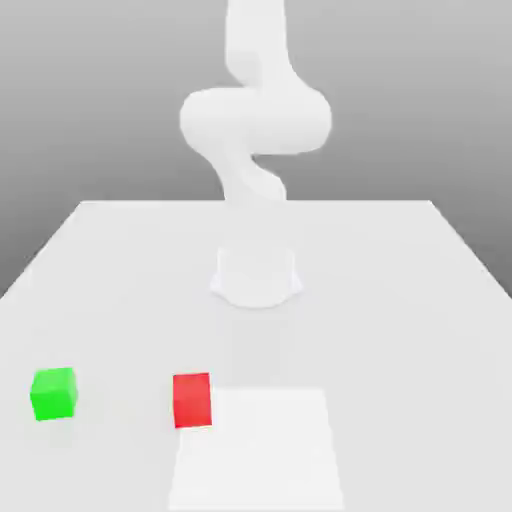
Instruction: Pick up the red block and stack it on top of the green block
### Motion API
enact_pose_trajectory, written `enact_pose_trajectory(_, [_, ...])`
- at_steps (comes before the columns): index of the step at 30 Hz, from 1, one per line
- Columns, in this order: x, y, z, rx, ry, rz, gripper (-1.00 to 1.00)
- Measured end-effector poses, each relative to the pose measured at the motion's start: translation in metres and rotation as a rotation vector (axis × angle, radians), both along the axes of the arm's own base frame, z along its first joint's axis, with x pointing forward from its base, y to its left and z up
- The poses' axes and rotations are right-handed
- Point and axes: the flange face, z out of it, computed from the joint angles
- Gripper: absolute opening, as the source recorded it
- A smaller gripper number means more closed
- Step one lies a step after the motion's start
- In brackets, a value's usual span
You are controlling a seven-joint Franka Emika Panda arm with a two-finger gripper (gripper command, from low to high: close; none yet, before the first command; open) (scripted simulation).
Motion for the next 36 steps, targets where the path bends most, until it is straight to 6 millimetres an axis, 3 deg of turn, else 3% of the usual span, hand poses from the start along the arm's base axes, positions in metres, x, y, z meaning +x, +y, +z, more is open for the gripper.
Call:
enact_pose_trajectory(4, [0.039,-0.023,-0.099,-0.001,0.15,0.023,0.0])
enact_pose_trajectory(9, [0.054,-0.043,-0.224,-0.011,0.334,0.054,0.0])
enact_pose_trajectory(13, [0.038,-0.056,-0.325,-0.026,0.49,0.08,0.0])
enact_pose_trajectory(17, [-0.007,-0.069,-0.426,-0.05,0.669,0.111,0.0])
enact_pose_trajectory(18, [-0.015,-0.072,-0.442,-0.052,0.693,0.113,0.0])
enact_pose_trajectory(26, [-0.023,-0.073,-0.51,-0.058,0.717,0.121,0.0])
enact_pose_trajectory(27, [-0.024,-0.072,-0.516,-0.057,0.718,0.12,-1.0])
enact_pose_trajectory(33, [-0.024,-0.072,-0.518,-0.056,0.72,0.12,-1.0])
enact_pose_trajectory(36, [-0.022,-0.073,-0.503,-0.058,0.717,0.121,-1.0])
